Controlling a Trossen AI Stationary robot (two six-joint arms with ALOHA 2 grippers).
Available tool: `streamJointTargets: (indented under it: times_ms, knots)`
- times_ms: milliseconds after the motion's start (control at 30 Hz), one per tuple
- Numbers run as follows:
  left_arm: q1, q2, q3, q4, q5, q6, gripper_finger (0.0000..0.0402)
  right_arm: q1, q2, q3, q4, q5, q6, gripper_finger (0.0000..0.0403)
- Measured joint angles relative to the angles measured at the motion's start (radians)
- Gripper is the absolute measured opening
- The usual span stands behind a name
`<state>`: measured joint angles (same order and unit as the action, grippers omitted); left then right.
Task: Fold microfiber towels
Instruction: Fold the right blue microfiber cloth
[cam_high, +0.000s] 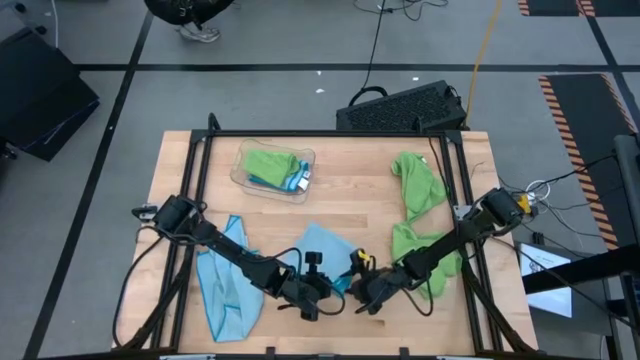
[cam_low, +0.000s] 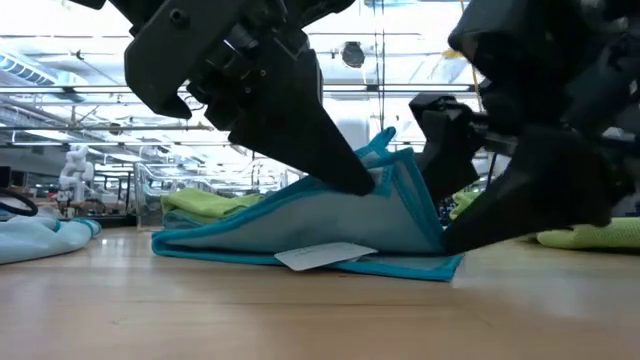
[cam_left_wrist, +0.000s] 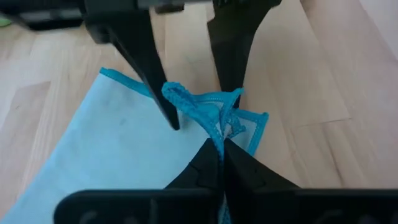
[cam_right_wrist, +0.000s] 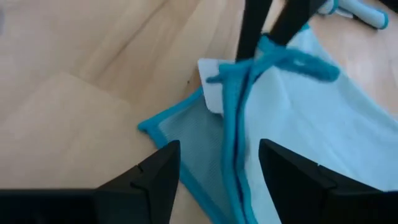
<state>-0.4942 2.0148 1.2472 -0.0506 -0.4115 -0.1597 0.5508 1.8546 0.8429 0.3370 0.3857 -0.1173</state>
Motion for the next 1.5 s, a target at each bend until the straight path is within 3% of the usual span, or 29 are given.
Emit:
streamJointTargets:
  times_ms: [300,433,633,800,933,1233,1500]
  knots:
    - [-0.002,0.0,0.0,0.001,0.0,0.001,0.0009,-0.03,0.082,0.003,0.098,-0.08,-0.047,0.0196]
    - [-0.005,0.0,0.0,0.001,0.005,0.004,0.001,-0.045,0.085,0.003,0.096,-0.104,-0.052,0.0146]
    - [-0.005,0.0,0.0,0.001,0.048,-0.006,0.0025,-0.067,0.088,0.001,0.124,-0.175,-0.052,0.0021]
    - [-0.025,0.0,0.0,0.001,0.052,-0.003,0.0037,-0.075,0.087,-0.001,0.158,-0.18,-0.001,0.0021]
    - [-0.061,-0.002,0.002,0.004,0.014,-0.016,0.0086,-0.097,0.068,-0.003,0.158,-0.181,0.072,0.0014]
    - [-0.134,0.007,0.002,0.006,-0.273,-0.03,0.023,-0.139,0.004,-0.003,0.164,-0.182,0.248,0.0011]
    - [-0.135,0.06,0.002,0.001,-0.413,0.007,0.0276,-0.181,-0.012,-0.002,0.195,-0.231,0.367,0.0009]
